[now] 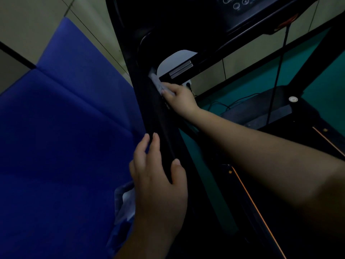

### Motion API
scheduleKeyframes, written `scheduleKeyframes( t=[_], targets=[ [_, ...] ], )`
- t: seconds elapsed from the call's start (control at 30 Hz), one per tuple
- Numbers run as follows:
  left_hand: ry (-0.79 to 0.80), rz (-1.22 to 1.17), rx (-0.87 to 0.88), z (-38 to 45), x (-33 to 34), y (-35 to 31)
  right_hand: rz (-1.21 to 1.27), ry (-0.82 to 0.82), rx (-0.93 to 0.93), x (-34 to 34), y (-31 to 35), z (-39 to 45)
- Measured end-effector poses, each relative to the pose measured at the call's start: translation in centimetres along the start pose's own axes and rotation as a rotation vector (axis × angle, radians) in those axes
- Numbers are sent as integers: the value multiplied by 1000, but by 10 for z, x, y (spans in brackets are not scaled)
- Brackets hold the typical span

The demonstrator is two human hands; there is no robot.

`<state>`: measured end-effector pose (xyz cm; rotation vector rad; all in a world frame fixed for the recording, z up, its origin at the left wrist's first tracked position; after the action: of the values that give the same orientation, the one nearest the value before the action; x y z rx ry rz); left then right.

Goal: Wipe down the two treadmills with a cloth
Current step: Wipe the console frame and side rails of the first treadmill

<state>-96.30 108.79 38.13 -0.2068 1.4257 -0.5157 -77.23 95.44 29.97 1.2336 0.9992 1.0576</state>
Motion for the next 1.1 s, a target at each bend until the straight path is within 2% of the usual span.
scheduleKeyframes(
  t=[0.23,0.47,0.57,0.67,0.7,0.8,0.9,1.1],
  targets=[
    [-5,-49,-6,1,-1,3,206,-22,200,-7,-19,-72],
    [-26,-77,-16,0,-1,4,295,-72,70,-22,7,-198],
    [-7,-88,-25,-1,0,3,178,-84,-15,-22,17,-179],
    [-3,-82,-25,-1,1,4,145,8,-153,-16,32,-131],
    [1,-87,-33,-1,1,6,163,39,-156,-13,28,-115],
    [4,-138,-44,-2,0,7,228,55,-10,-14,-1,-90],
    [-3,-176,-42,-3,-1,8,213,46,19,-16,-12,-110],
    [-4,-200,-36,-3,-2,8,212,3,19,-30,-4,-209]
  ],
)
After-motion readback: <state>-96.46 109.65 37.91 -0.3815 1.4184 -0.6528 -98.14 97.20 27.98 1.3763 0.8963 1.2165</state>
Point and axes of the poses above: each hand's wrist, its own z-axis towards the middle knuckle, its own x-axis out of the palm, y = z × x, the point moved 7 cm from there along z, towards the middle knuckle, and after that the axes turned 4 degrees about z, right-handed, at the moved point
